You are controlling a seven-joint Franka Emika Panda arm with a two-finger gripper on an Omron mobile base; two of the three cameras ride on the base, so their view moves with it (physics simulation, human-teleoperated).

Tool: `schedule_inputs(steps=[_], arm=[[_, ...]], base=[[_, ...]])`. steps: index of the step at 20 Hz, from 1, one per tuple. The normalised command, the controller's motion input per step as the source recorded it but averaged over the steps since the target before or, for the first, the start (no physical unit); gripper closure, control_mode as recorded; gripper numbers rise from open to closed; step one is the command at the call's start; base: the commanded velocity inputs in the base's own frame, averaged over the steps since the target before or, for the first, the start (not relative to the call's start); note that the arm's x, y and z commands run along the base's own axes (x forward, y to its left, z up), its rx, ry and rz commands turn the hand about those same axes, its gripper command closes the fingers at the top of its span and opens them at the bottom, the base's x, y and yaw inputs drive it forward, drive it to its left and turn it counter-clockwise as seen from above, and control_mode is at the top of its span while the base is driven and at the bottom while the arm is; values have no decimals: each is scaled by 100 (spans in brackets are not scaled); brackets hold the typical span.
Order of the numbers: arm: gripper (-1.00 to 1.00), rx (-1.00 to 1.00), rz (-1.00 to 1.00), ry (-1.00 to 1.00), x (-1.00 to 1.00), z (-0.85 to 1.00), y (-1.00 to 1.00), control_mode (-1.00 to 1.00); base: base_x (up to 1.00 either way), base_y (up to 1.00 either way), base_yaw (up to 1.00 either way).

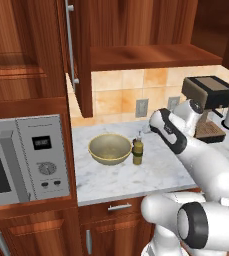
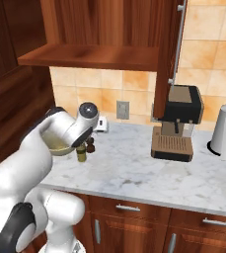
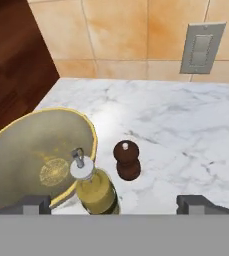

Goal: Retrieve the bottle and the shaker from the cabinet and place them next to the mixing bowl on the counter. Then add garlic from the fridge to the mixing bowl.

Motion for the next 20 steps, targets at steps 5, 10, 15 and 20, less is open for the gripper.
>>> schedule_inputs(steps=[5, 10, 15, 20], arm=[[-100, 0, -6, -4, -63, 40, 3, -100], [-100, -10, 0, -13, -88, 46, 13, -100], [-100, -14, -11, -3, -82, 53, 6, -100], [-100, -6, -16, -1, -80, 65, 0, -100]], base=[[0, 0, 0], [0, 0, 0], [0, 0, 0], [0, 0, 0]])
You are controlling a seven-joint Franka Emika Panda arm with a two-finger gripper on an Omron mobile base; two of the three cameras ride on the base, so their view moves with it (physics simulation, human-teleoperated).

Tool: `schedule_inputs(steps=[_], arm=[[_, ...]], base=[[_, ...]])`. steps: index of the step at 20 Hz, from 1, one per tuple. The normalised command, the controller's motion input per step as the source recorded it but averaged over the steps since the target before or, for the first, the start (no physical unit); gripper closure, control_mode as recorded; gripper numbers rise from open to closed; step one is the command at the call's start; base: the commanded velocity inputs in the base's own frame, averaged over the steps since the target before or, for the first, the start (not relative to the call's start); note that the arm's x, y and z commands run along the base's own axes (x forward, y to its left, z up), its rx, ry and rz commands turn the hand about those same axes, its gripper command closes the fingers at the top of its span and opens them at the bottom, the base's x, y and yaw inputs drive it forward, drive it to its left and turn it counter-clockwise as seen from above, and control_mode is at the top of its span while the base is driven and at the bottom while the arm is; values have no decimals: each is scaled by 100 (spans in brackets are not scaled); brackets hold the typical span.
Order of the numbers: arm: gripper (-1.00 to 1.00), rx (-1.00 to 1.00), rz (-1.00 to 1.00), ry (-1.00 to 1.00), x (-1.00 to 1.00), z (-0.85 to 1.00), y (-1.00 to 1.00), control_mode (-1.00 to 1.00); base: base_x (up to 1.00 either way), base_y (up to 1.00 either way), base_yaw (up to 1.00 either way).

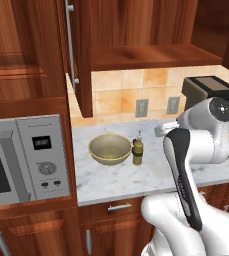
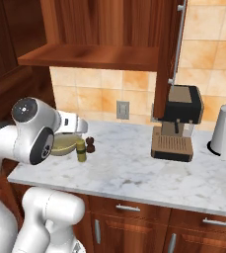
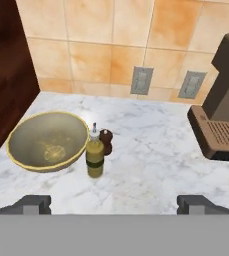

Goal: Retrieve the bottle and the shaker from the cabinet and place them next to the mixing bowl on the counter. Then add garlic from the fridge to the mixing bowl.

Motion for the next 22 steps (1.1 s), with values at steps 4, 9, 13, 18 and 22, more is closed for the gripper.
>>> schedule_inputs(steps=[4, 9, 13, 18, 22], arm=[[-100, -1, -13, -4, -56, 76, 4, -100], [-100, 0, -1, -1, -52, 44, 3, -100], [-100, 1, 2, 0, -36, 0, 3, -100], [-100, 0, 0, -1, -20, 0, 8, -100], [-100, 0, 0, 0, 0, 0, 0, -100]], base=[[0, 0, 0], [0, 0, 0], [0, 0, 0], [0, 0, 0], [0, 0, 0]])
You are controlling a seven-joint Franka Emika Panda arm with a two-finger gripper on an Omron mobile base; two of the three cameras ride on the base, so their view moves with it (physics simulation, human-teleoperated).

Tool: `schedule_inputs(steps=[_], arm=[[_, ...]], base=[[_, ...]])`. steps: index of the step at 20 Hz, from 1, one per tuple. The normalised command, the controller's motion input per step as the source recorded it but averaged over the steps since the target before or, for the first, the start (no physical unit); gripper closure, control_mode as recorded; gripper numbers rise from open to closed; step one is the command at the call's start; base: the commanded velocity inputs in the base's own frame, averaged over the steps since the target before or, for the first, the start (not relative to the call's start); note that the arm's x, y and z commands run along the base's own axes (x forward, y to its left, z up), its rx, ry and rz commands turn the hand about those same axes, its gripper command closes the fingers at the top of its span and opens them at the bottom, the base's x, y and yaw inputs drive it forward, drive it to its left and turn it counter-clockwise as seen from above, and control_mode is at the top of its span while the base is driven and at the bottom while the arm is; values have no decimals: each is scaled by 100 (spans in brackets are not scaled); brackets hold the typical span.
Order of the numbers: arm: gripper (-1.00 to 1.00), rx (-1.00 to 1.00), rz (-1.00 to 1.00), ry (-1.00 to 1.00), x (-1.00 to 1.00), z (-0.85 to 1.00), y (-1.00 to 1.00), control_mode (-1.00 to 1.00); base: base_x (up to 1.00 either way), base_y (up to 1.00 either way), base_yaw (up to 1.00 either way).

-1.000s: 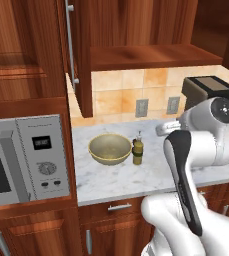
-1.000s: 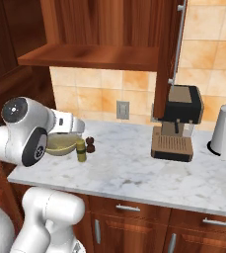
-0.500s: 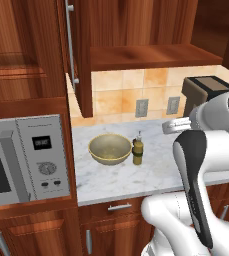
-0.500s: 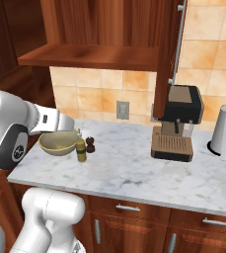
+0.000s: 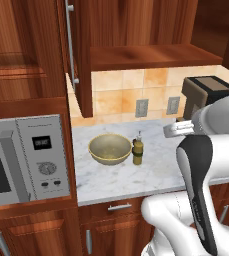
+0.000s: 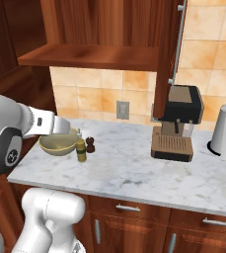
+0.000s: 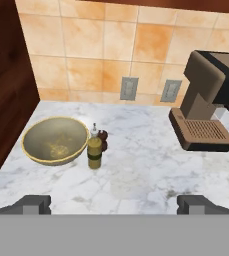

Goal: Retrieve the bottle and the shaker from the cabinet and place them next to the mixing bowl on the counter. Then add garlic from the fridge to the mixing bowl.

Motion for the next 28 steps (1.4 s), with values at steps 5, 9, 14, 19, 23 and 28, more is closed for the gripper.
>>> schedule_inputs(steps=[5, 9, 14, 19, 23, 28], arm=[[-100, 0, 0, 0, 0, 0, 0, -100], [-100, 0, 0, 0, 0, 0, 0, 100], [-100, 0, 0, 0, 0, 0, 0, 100], [-100, 0, 0, 0, 0, 0, 0, 100], [-100, 0, 0, 0, 0, 0, 0, 100], [-100, 0, 0, 0, 0, 0, 0, 100]], base=[[0, 0, 0], [-38, 0, 0], [-93, 0, 0], [-65, 9, -21], [-53, 6, -60], [-3, 0, -98]])
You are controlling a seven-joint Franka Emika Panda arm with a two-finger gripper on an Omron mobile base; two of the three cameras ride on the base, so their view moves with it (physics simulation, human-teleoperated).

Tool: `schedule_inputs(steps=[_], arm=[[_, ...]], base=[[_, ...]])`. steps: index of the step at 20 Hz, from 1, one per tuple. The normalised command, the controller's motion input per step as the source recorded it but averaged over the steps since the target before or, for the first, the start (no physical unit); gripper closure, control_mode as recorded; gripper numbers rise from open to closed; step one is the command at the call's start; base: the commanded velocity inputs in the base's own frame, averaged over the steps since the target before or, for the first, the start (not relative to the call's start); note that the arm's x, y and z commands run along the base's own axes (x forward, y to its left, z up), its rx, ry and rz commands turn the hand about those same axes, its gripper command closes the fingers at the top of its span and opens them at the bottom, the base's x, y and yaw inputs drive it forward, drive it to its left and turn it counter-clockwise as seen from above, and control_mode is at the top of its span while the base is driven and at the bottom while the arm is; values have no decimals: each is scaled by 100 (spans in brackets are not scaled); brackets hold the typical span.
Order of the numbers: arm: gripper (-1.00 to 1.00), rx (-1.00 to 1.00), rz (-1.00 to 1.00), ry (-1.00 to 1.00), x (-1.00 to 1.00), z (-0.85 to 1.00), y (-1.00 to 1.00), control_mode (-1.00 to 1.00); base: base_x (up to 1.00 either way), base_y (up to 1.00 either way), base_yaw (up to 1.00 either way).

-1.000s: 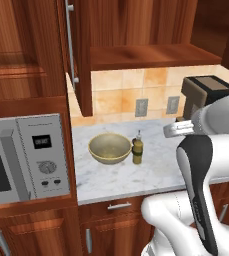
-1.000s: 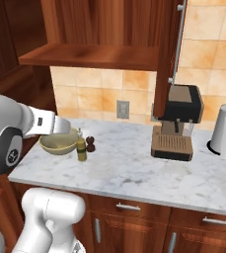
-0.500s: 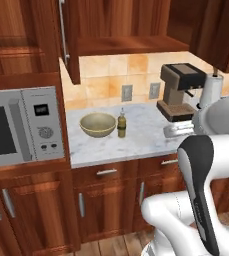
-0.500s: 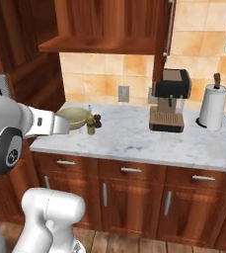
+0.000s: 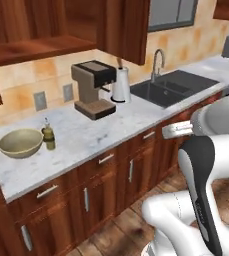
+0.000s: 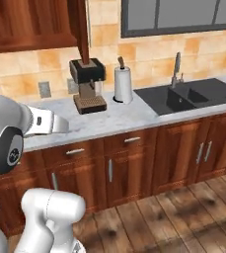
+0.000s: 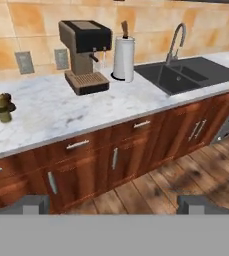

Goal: Retrieve the bottle and the shaker from the cabinet and place them next to the mixing bowl on the counter. Then add garlic from the fridge to the mixing bowl.

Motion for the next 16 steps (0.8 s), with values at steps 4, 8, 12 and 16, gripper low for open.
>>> schedule_inputs(steps=[4, 8, 12, 16], arm=[[-100, 0, 0, 0, 0, 0, 0, 100], [-100, 0, 0, 0, 0, 0, 0, 100], [-100, 0, 0, 0, 0, 0, 0, 100], [-100, 0, 0, 0, 0, 0, 0, 100]], base=[[0, 0, -100], [0, 0, -99], [0, 0, -98], [0, 0, -97]])
